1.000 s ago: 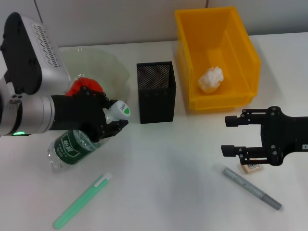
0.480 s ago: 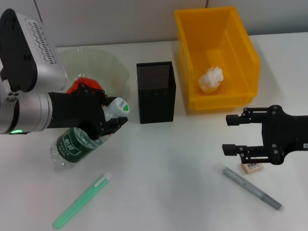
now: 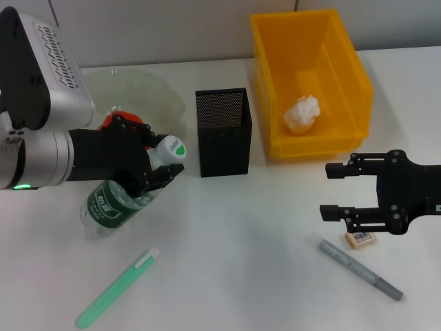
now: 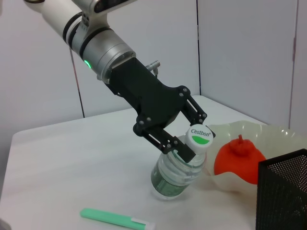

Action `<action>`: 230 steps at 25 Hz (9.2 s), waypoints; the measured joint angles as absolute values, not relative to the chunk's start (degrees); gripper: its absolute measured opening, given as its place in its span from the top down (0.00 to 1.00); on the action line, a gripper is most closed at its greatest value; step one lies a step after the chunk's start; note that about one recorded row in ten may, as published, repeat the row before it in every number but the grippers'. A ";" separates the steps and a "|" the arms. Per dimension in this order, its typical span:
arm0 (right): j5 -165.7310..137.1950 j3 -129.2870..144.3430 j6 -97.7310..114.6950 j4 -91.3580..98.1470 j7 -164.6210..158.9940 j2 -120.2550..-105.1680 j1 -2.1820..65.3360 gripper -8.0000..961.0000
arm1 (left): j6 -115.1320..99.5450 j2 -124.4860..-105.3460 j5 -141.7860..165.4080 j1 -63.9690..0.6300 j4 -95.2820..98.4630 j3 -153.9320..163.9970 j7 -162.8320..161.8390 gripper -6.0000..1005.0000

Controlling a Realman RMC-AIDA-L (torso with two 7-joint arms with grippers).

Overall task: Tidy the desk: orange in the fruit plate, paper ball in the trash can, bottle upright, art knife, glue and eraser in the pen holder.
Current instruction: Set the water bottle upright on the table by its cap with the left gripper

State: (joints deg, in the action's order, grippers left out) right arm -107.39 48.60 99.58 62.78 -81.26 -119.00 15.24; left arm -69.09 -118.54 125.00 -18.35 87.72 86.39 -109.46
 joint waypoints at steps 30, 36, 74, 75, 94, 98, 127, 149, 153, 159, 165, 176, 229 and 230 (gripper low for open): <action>-107.17 48.51 99.58 63.02 -81.03 -119.00 15.08 0.27 | -69.23 -118.47 122.30 -16.80 88.52 83.80 -109.21 0.56; -107.20 48.51 99.58 63.02 -81.03 -119.00 15.18 0.27 | -69.66 -118.39 119.19 -15.36 88.50 82.24 -106.90 0.56; -107.40 48.52 99.58 63.02 -81.03 -119.00 15.71 0.27 | -71.11 -118.39 117.74 -13.79 88.15 77.49 -106.19 0.56; -107.40 48.51 99.58 63.02 -81.03 -119.00 15.73 0.27 | -71.11 -118.39 117.73 -13.79 88.11 77.39 -106.18 0.56; -107.49 47.81 99.58 63.02 -81.03 -119.00 15.92 0.27 | -71.30 -118.44 117.11 -13.37 87.62 76.00 -105.38 0.56; -107.50 47.81 99.58 63.02 -81.03 -119.00 15.91 0.27 | -71.43 -118.41 115.90 -13.20 87.64 75.99 -104.60 0.56; -107.56 47.81 99.58 62.98 -81.03 -119.00 16.47 0.27 | -71.02 -118.37 115.03 -13.23 83.41 74.65 -102.45 0.56; -107.67 47.72 99.40 63.03 -81.07 -119.00 16.66 0.27 | -71.14 -118.48 113.36 -13.98 84.36 73.62 -101.86 0.56; -107.67 47.72 99.40 63.11 -81.09 -119.00 16.70 0.27 | -71.09 -118.48 113.26 -13.81 84.17 73.44 -101.86 0.56; -107.67 47.72 99.40 63.11 -81.11 -119.00 16.70 0.27 | -71.39 -118.45 109.74 -12.87 83.62 72.10 -99.89 0.56; -107.67 47.72 99.40 63.11 -81.12 -119.00 16.78 0.27 | -71.12 -118.48 109.45 -13.28 81.53 72.02 -99.09 0.56; -107.66 47.72 99.40 63.18 -81.22 -119.00 16.79 0.27 | -71.01 -118.47 108.17 -13.52 80.07 71.91 -97.48 0.56; -107.66 48.25 98.96 63.72 -81.56 -119.00 17.11 0.28 | -70.93 -118.43 105.65 -15.30 73.98 68.36 -94.66 0.56; -107.66 48.26 98.96 63.72 -81.56 -119.00 17.14 0.28 | -71.21 -118.45 105.63 -15.30 73.98 67.64 -94.78 0.56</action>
